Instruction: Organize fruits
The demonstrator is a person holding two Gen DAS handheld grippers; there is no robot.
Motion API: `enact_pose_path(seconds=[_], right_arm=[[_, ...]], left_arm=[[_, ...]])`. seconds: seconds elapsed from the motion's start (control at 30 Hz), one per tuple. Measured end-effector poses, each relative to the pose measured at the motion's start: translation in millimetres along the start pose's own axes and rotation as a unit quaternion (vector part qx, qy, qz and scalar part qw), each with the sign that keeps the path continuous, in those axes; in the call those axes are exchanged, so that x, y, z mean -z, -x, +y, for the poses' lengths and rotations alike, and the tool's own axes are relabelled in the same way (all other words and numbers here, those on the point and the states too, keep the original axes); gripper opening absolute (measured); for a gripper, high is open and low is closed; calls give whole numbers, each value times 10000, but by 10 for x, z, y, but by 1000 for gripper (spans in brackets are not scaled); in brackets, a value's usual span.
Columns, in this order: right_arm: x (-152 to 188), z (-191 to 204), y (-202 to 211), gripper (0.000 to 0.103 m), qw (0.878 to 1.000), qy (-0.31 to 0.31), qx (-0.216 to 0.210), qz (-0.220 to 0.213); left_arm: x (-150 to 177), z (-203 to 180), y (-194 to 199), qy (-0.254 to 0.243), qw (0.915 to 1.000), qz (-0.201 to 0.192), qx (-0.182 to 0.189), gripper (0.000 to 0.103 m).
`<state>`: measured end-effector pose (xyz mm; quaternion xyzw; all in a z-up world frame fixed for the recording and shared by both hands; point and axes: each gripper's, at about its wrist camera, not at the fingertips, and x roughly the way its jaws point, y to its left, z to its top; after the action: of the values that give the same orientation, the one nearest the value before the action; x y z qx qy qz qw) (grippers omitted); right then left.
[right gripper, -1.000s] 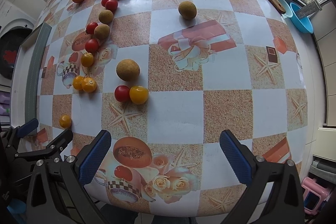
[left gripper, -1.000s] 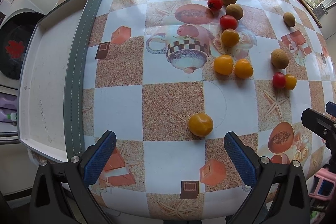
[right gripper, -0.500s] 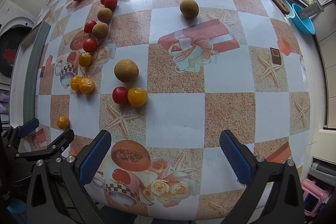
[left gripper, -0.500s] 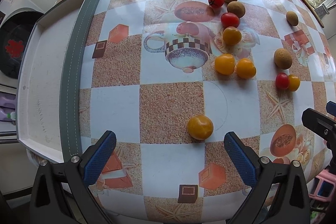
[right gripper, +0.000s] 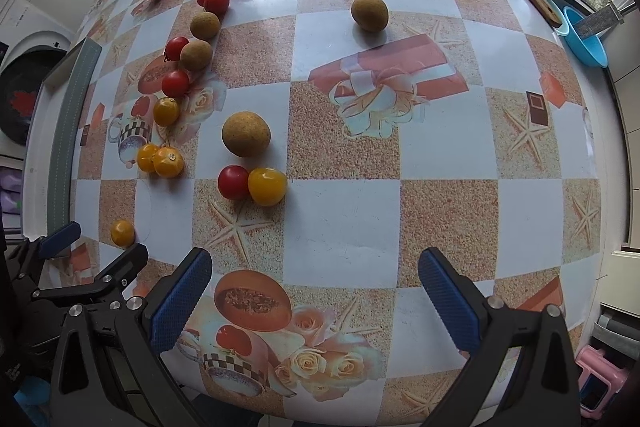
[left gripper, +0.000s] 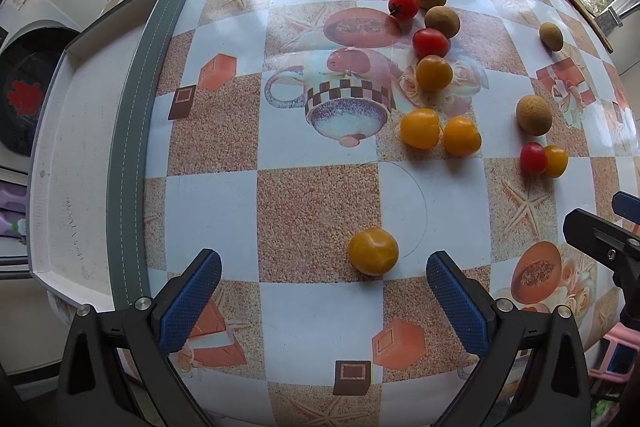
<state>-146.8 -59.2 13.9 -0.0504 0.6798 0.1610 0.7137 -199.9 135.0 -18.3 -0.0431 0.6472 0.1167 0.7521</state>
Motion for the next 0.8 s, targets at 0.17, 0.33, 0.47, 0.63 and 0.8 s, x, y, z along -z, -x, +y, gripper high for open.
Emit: enact_pose_path(seconds=[0.17,0.33,0.47,0.63,0.8], right_arm=[[-59,28,-37,95,9999,131,34,-77],[-152,62,-118,76,9997,202,84,-78],[-207,135,-136,66,9989,379,218,-184],[-249,207,-142,34,9973,619,293,-256],[-281,222,-140,22,9983,495,26,-300]], left_arm=[[-125,-147,-38,-137,9998,-115,-52,101],[-260,-324,-107,-217,9997,-113,-13,86],[-332,-424,-113,-222,9995,-191,80,73],[-308,-511,-95,-175,9985,-212,473,43],[-257,-522,-93,-80,9973,-242,683,25]])
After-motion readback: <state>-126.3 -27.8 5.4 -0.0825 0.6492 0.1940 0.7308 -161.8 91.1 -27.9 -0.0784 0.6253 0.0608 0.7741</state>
